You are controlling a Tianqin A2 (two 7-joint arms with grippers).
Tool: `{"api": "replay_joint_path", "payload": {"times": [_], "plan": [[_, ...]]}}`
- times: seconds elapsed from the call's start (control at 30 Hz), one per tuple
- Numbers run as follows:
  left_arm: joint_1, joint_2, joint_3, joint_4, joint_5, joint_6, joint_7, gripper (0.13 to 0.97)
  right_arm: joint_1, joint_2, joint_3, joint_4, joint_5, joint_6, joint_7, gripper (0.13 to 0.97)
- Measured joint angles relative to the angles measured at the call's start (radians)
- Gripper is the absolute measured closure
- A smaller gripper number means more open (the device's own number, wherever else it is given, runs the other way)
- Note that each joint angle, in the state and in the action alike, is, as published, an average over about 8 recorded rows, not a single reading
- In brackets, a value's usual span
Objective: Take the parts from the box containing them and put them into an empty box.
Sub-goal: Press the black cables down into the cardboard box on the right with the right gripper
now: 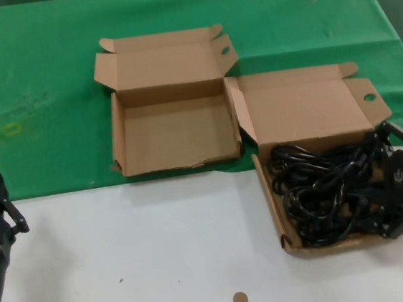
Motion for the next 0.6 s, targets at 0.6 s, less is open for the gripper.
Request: {"api": "replay_joint_path", "payload": {"times": [0.6], "plan": [[0.0,0.0,0.0,0.0,0.0,0.0,0.0,0.953,0.042,-0.167,0.174,-0.144,-0.248,-0.283,-0.064,0.22]]}}
